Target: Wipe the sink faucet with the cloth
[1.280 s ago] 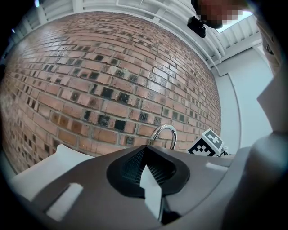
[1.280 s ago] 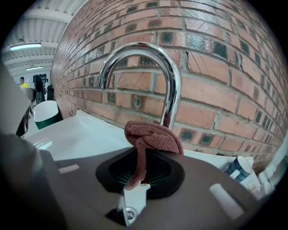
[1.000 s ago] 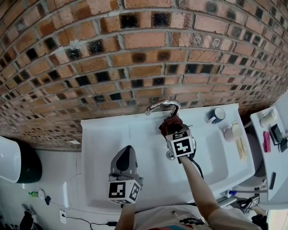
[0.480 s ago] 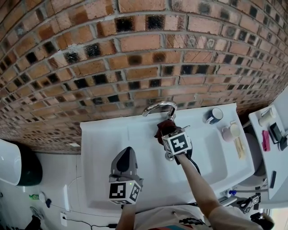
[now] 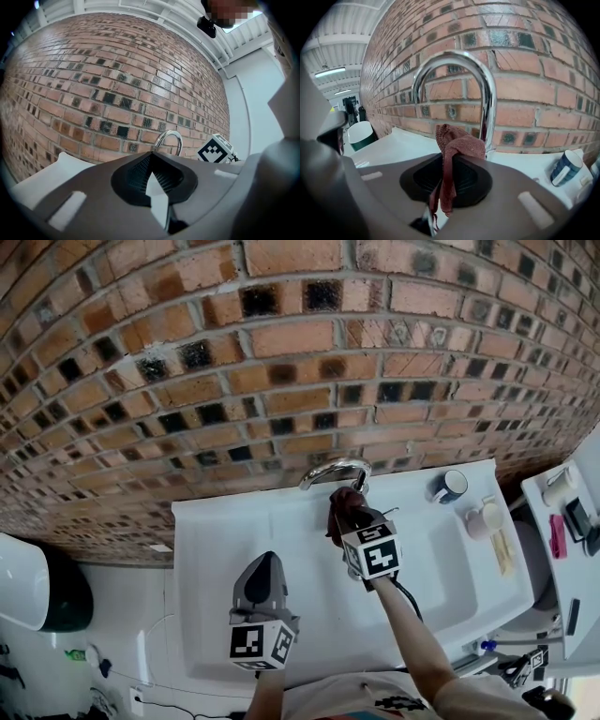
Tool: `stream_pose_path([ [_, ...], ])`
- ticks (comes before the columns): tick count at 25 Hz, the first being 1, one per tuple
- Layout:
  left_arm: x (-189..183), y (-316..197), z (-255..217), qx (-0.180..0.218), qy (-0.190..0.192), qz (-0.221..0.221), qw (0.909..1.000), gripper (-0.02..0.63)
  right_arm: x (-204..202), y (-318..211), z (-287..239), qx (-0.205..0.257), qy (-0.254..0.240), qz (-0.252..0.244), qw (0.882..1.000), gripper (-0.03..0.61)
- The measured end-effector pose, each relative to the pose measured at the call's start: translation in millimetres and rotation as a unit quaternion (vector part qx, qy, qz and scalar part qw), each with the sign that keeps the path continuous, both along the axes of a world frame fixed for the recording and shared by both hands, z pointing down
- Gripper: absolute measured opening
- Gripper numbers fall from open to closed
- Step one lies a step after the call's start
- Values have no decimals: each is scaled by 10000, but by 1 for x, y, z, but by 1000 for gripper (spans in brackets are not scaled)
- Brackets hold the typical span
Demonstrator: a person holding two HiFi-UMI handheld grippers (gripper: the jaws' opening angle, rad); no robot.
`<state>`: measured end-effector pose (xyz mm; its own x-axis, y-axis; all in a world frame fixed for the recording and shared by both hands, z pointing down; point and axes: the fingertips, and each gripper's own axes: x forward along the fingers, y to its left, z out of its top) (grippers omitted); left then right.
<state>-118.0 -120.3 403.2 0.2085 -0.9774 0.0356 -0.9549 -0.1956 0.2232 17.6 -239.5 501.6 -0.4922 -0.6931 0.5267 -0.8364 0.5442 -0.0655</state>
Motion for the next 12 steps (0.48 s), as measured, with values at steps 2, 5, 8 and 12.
stream_pose_path([
  [2,-2,3,-8,134,-6,-57,9999,2,2,4,-21,237,-161,32,9996,41],
  [5,-9,7,-28,431,-36,-178,9989,0,7,12,-58,630,-369,71,9973,41],
  [8,-16,14,-44,681,-124,-307,9971,0,13,28,-92,996,-454,80,9940,41],
  [12,-20,27,-79,1031,-317,-432,9932,0,23,63,-139,1493,-710,64,9862,41],
])
